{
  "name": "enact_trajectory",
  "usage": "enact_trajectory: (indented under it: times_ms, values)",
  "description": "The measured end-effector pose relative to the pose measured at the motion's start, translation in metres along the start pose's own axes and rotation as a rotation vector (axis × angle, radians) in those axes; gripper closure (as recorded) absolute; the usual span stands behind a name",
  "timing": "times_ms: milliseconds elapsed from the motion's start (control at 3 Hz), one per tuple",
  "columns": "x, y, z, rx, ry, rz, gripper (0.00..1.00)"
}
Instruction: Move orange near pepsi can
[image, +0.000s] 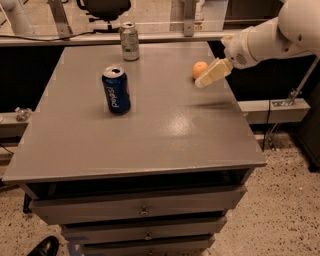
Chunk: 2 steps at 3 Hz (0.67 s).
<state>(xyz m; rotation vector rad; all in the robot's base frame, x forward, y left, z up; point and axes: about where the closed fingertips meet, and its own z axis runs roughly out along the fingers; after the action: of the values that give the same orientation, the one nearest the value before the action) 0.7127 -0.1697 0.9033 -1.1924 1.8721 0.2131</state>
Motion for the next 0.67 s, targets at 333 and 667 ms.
enact_trajectory:
  times_ms: [333, 667]
  values:
    - [0.006, -0.020, 0.027, 0.012, -0.009, 0.052, 0.00]
    - [0.009, -0.029, 0.051, 0.006, -0.016, 0.097, 0.00]
